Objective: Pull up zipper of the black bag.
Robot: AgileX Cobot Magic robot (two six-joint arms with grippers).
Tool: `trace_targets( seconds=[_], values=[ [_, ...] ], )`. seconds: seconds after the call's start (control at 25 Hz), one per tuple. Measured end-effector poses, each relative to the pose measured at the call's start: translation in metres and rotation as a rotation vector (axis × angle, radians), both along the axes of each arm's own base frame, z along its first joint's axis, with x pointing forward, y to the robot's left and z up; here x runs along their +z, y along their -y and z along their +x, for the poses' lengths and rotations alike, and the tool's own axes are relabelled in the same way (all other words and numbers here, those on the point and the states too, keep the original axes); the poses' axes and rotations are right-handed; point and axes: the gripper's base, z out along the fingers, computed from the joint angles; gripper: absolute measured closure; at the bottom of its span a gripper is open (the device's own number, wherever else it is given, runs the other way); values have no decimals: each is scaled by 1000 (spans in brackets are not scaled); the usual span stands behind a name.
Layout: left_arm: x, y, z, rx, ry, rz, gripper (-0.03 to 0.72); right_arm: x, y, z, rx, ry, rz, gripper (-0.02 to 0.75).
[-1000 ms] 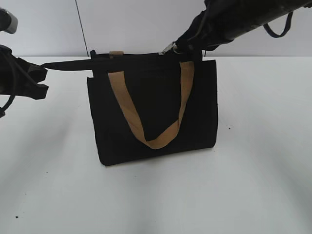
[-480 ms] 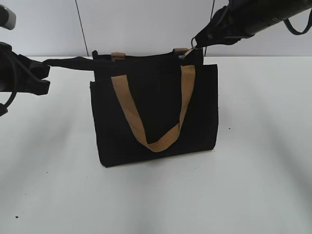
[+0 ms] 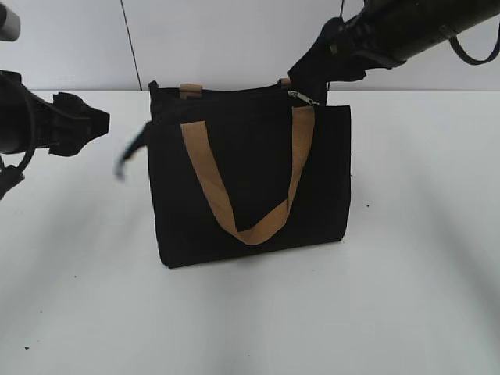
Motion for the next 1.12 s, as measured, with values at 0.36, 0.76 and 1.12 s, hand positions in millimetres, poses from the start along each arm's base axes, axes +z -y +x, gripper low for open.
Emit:
trace_targets(
  seconds=[0.36,0.76,1.12],
  values=[
    [27,-12,-51,113,-150,32,139,15,9,-23,-111,-187,-16,104],
    [54,-48,-127,42,-259,122,156,45,27,-92,-62,-317,-97,116],
    [66,-83,-192,9,-233,97,162,28,58,-206,-99,-274,-97,127]
  ],
)
